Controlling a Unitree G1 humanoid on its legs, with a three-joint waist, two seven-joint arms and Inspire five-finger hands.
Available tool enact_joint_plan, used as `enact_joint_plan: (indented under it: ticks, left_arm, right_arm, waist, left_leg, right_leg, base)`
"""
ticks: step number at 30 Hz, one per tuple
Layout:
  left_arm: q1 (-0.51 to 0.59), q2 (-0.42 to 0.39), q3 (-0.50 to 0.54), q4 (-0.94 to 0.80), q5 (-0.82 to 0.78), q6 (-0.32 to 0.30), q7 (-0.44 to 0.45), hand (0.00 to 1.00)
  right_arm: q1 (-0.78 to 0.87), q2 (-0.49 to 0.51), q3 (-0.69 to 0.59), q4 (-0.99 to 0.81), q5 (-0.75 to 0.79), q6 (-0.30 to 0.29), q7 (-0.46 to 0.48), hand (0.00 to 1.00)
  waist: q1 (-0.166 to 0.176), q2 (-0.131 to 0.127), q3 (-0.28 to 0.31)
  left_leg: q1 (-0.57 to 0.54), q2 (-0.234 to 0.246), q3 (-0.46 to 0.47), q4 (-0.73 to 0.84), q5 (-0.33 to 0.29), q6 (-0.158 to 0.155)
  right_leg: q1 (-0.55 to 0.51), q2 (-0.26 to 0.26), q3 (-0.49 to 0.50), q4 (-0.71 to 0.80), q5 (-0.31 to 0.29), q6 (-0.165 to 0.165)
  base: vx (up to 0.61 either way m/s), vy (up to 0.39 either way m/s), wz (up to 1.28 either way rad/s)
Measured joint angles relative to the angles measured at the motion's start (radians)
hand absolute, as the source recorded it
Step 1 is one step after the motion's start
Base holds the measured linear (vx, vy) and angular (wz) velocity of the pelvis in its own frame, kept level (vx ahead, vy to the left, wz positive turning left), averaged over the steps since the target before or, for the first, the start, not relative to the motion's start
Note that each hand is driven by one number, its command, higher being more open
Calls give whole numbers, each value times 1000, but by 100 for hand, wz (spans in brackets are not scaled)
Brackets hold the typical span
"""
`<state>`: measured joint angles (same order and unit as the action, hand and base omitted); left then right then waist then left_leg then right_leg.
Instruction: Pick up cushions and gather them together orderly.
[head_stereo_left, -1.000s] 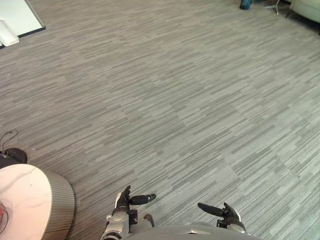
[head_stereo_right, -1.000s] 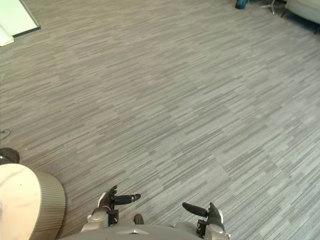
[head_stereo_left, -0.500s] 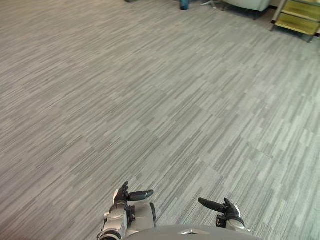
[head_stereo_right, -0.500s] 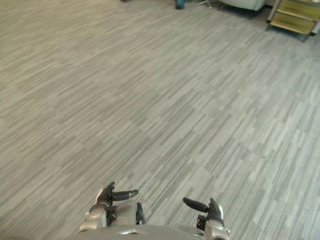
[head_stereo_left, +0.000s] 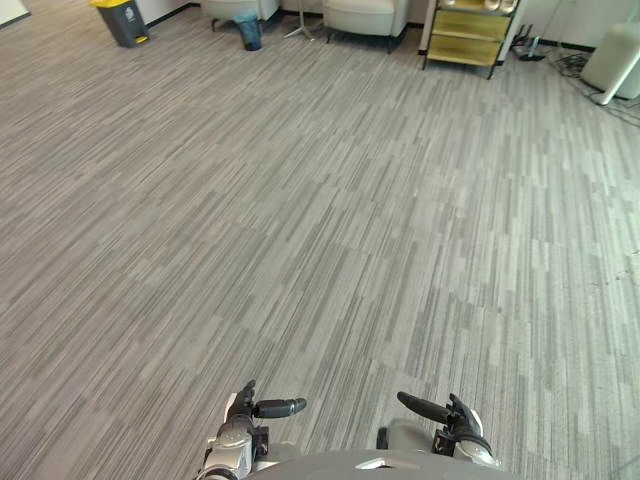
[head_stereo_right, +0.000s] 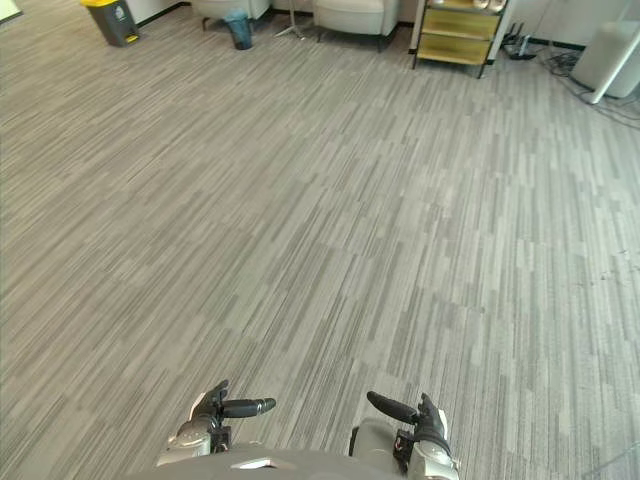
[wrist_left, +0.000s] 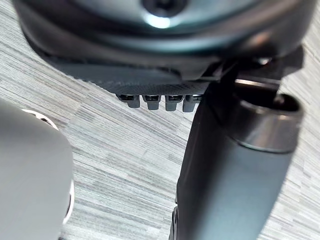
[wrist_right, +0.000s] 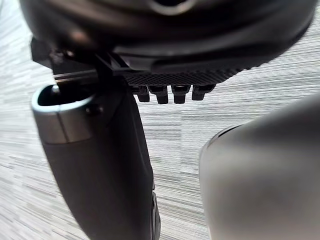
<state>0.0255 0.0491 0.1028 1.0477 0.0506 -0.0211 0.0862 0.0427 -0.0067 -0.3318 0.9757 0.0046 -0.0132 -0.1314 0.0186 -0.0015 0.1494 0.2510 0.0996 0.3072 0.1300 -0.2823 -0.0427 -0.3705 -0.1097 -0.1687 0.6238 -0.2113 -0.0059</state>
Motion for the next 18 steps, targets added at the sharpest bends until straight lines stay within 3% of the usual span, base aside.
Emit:
enact_joint_plan:
  ticks: [1, 2, 4, 5, 6, 7, 9, 10, 12, 14, 16, 17, 18]
  left_arm:
    - [-5, -11, -20, 27, 1, 1, -4, 100]
    - [-8, -26, -9, 35, 2, 1, -5, 100]
    - [-11, -37, 9, 35, 10, 3, -6, 100]
    - [-11, -42, 30, 30, 18, 3, -7, 100]
    - [-7, -44, 54, 10, 22, 3, -5, 100]
    - [-4, -52, 83, -25, 23, 1, -5, 100]
    - [7, -55, 94, -65, 23, 0, -4, 100]
    - [12, -54, 92, -85, 23, -1, -5, 100]
    - [12, -56, 92, -121, 20, -6, -5, 100]
    - [7, -54, 92, -131, 18, -15, -4, 100]
    - [8, -53, 87, -131, 18, -23, -4, 100]
    - [7, -54, 84, -129, 11, -24, 0, 100]
    - [3, -53, 76, -121, 7, -28, 1, 100]
  right_arm:
    - [-19, -25, 0, 26, -5, 1, 0, 100]
    - [-30, -40, -4, 42, -5, 1, -2, 100]
    - [-30, -38, -43, 51, 0, 16, -5, 100]
    - [-26, -36, -53, 50, 0, 26, -11, 100]
    - [-13, -37, -42, 43, 0, 30, -15, 100]
    - [-5, -35, -28, 34, 0, 27, -21, 100]
    - [4, -30, 13, 35, 4, 26, -27, 100]
    - [7, -27, 35, 33, 6, 26, -25, 100]
    - [6, -23, 47, 24, 17, 27, -22, 100]
    - [-3, -9, 37, 22, 36, 32, -26, 100]
    - [-3, -3, 28, 22, 36, 31, -26, 100]
    - [-2, -6, 28, 31, 36, 31, -26, 100]
    - [-4, -2, 28, 47, 36, 31, -26, 100]
  waist:
    - [3, 38, -4]
    - [3, 55, -4]
    - [4, 68, 2]
    - [-3, 71, 6]
    - [-7, 65, 15]
    - [0, 66, 28]
    - [13, 64, 31]
    - [22, 63, 31]
    - [37, 58, 32]
    - [44, 39, 42]
    - [53, 33, 40]
    - [73, 36, 37]
    - [78, 27, 32]
  left_leg:
    - [20, 46, -29, -14, 10, -7]
    - [12, 64, -49, 12, 43, -24]
    - [-4, 87, -63, 105, 105, -48]
    - [-39, 104, -86, 226, 137, -46]
    - [-129, 129, -136, 453, 174, -53]
    - [-238, 160, -168, 732, 157, -49]
    - [-371, 175, -166, 937, 121, -43]
    - [-432, 174, -154, 953, 102, -38]
    - [-538, 162, -107, 871, 69, -15]
    - [-576, 88, -45, 565, 56, -8]
    - [-579, 9, -50, 210, 150, -18]
    - [-589, -10, -83, 153, 262, -14]
    - [-582, -25, -103, 150, 325, 2]
  right_leg:
    - [21, 49, -10, -8, -27, -25]
    - [29, 72, -11, -20, -45, -47]
    - [87, 92, -17, -56, -62, -70]
    - [141, 101, -18, -99, -63, -71]
    - [220, 108, -20, -168, -63, -72]
    - [311, 124, -16, -233, -63, -74]
    - [421, 138, -5, -308, -70, -86]
    - [461, 144, 6, -346, -73, -88]
    - [521, 146, 27, -399, -77, -87]
    - [593, 118, 63, -450, -85, -69]
    - [641, 93, 106, -499, -95, -52]
    - [669, 90, 150, -522, -106, -34]
    - [682, 88, 175, -525, -106, -34]
  base:
    - [669, -341, -16]
    - [688, -371, -33]
    - [613, -340, -15]
    - [428, -230, 4]
    - [465, -240, 4]
    - [434, -215, -6]
    - [369, -152, -20]
    - [336, -96, -26]
    - [331, -46, -30]
    - [528, 46, -50]
    - [602, 141, -82]
    - [544, 144, -97]
    - [584, 147, -76]
